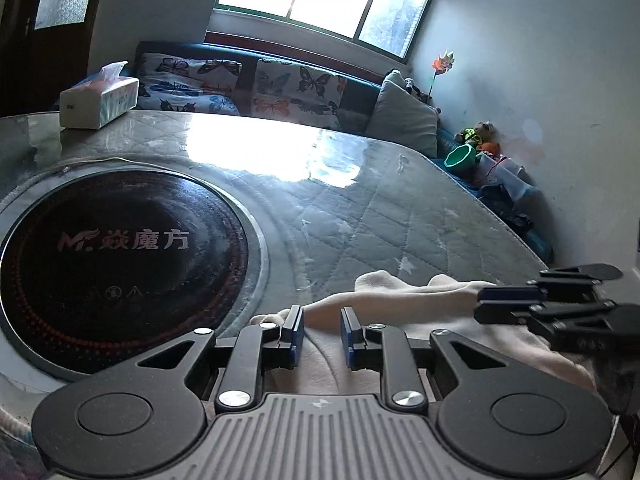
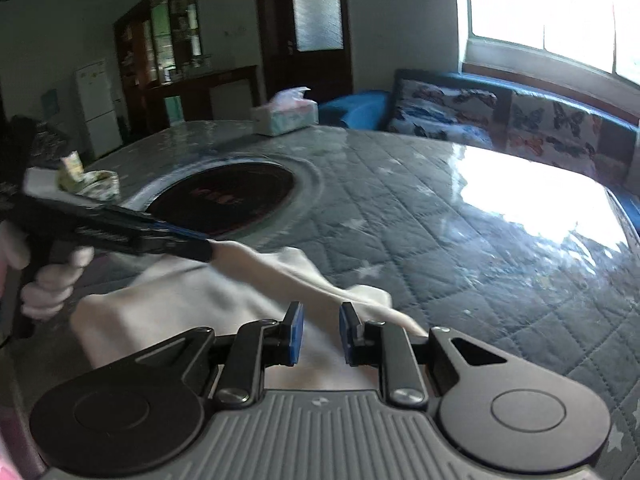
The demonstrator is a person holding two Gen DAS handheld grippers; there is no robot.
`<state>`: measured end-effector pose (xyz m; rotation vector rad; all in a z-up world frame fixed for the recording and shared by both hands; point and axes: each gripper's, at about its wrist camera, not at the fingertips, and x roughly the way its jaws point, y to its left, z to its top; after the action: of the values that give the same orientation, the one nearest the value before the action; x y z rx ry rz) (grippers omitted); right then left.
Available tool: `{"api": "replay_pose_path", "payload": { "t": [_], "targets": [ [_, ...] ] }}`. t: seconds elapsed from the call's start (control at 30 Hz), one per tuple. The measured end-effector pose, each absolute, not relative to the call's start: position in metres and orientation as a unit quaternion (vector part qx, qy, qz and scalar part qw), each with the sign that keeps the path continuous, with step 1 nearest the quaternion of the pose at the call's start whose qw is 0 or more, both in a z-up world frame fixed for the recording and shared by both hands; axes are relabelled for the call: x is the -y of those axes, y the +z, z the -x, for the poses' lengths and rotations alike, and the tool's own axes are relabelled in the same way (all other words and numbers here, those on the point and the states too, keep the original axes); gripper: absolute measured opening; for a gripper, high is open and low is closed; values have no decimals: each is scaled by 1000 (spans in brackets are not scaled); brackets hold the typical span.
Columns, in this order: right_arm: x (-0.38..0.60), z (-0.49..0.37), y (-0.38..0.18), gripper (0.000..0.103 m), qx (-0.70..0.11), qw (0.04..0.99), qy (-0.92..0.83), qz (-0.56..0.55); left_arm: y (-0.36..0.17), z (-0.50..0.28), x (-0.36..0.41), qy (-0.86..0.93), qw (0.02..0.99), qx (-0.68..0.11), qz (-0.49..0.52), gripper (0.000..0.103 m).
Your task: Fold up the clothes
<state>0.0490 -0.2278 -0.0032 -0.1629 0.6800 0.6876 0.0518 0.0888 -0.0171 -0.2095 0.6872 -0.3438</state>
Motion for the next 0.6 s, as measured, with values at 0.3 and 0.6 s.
{"api": "replay_pose_path", "payload": {
  "t": [0.3, 0.6],
  "targets": [
    [237, -65, -1, 19, -335, 887, 312, 53, -2, -54, -73, -187, 924, -321, 90, 23],
    [228, -78, -6, 18, -350, 881, 312, 62, -15, -76, -43, -188, 916, -351, 52, 23]
  ]
}}
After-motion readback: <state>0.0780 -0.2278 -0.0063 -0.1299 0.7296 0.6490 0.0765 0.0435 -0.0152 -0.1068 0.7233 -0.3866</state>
